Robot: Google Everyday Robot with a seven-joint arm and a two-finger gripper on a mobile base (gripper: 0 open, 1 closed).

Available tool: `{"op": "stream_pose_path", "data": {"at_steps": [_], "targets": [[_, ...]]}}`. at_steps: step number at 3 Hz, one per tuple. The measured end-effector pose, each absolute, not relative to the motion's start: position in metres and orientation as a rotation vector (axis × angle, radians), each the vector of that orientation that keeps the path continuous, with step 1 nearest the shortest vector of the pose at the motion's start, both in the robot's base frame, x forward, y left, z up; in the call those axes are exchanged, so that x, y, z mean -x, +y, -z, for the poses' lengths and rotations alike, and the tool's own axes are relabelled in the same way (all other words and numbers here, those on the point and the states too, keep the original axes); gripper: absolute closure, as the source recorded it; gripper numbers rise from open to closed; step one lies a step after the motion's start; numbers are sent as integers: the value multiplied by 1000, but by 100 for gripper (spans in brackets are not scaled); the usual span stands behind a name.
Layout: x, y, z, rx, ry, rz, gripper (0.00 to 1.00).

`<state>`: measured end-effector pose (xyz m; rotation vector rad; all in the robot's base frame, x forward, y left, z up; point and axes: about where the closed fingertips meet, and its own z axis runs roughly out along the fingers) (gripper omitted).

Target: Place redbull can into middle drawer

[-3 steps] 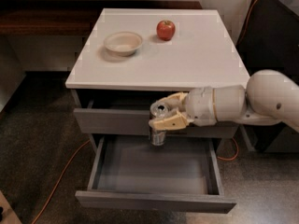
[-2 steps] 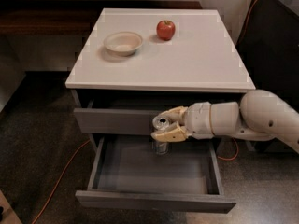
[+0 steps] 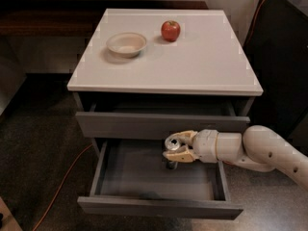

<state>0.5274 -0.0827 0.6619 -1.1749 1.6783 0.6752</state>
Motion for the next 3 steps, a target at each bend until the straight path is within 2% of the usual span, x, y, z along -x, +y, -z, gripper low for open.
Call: {"op": "stream_pose_path", "data": {"at_steps": [1,3], "targets": [[-527,-83,-662,1175,1678,-675,100],[-533,-109,-606,1138,1738,-609,100]]}}
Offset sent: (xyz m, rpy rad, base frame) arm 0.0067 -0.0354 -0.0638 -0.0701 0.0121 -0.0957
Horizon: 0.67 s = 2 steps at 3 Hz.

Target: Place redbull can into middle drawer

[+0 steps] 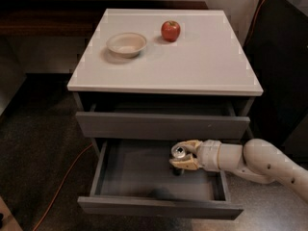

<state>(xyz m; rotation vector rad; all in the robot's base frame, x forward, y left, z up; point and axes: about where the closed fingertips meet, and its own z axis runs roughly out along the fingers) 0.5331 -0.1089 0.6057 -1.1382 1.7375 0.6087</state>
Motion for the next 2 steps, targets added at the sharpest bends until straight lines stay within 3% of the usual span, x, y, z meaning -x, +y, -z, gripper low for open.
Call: {"op": "stream_pose_path", "data": {"at_steps": [2], "targets": [[-542,-124,-552,1094,1735,-598,100]]}}
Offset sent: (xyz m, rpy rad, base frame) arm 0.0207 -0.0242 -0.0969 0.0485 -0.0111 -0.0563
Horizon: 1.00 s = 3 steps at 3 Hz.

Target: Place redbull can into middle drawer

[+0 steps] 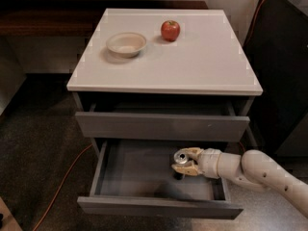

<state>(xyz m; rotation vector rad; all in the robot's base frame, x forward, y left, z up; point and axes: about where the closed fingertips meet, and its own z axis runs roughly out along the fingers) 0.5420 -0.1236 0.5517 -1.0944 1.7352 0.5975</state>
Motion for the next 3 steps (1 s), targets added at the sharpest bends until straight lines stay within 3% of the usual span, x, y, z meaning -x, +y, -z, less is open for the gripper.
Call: {"op": "stream_pose_path", "data": {"at_steps": [3], "targets": [[-561,-121,-495,1063,1716,-628,100]]}}
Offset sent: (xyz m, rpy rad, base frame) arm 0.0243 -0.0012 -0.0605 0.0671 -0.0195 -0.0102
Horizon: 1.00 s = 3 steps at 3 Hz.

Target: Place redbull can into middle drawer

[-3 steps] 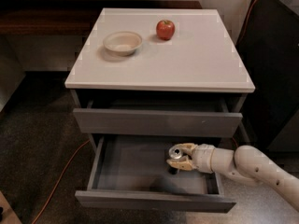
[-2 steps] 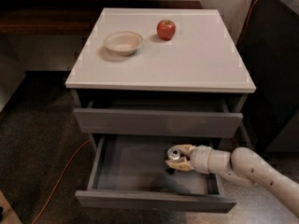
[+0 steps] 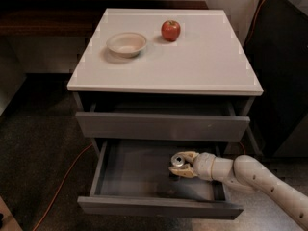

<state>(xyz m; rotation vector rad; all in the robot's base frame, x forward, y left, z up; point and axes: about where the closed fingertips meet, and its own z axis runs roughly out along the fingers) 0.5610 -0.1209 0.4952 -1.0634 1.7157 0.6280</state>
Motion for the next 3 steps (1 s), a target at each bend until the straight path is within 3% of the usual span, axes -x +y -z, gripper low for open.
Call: {"op": "stream_pose_path", "data": {"at_steps": [1,3], "targets": [[-562,-121,-480,1070,1738,-620,82],[-562,-123,-462,1082,1767,-626,20]]}}
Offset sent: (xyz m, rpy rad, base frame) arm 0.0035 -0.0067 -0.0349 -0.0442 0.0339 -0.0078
